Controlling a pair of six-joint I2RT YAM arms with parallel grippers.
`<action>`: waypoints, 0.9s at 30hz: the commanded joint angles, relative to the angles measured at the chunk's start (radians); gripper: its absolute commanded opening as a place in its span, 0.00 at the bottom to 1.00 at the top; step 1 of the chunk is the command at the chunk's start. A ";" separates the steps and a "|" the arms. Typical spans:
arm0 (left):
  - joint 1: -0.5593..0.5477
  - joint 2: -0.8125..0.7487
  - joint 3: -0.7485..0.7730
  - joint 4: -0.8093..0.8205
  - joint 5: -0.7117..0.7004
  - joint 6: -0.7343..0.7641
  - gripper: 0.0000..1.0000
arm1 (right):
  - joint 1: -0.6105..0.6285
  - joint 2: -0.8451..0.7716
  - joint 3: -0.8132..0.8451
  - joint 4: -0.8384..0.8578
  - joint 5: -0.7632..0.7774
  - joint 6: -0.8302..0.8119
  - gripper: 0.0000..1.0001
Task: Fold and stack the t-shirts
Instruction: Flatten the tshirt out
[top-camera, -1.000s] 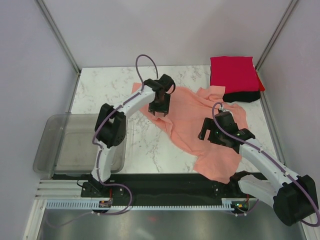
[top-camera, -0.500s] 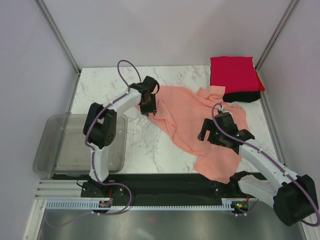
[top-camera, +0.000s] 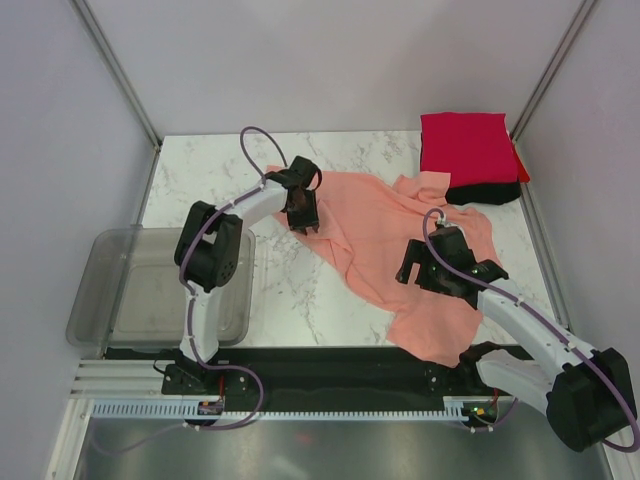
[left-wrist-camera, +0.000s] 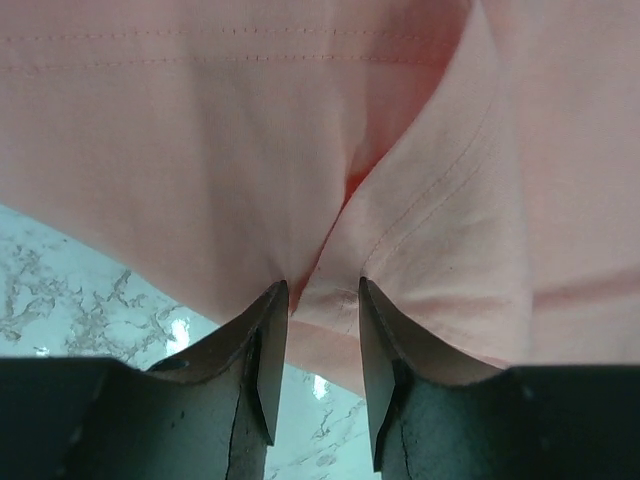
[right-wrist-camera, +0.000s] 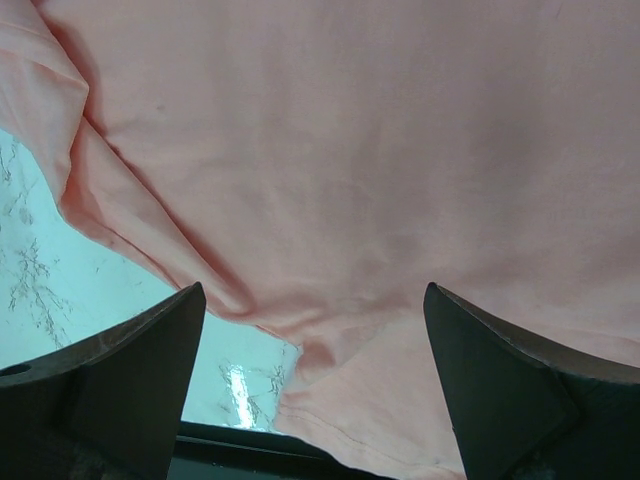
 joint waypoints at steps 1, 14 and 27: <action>0.007 0.014 0.017 0.030 0.026 -0.029 0.41 | 0.003 0.003 -0.010 0.028 0.009 -0.010 0.98; 0.007 -0.036 0.008 0.041 0.058 -0.035 0.03 | 0.003 0.008 -0.025 0.034 0.016 -0.002 0.98; 0.038 -0.465 -0.222 -0.056 0.063 -0.042 0.02 | 0.003 0.000 0.001 -0.027 0.073 0.007 0.98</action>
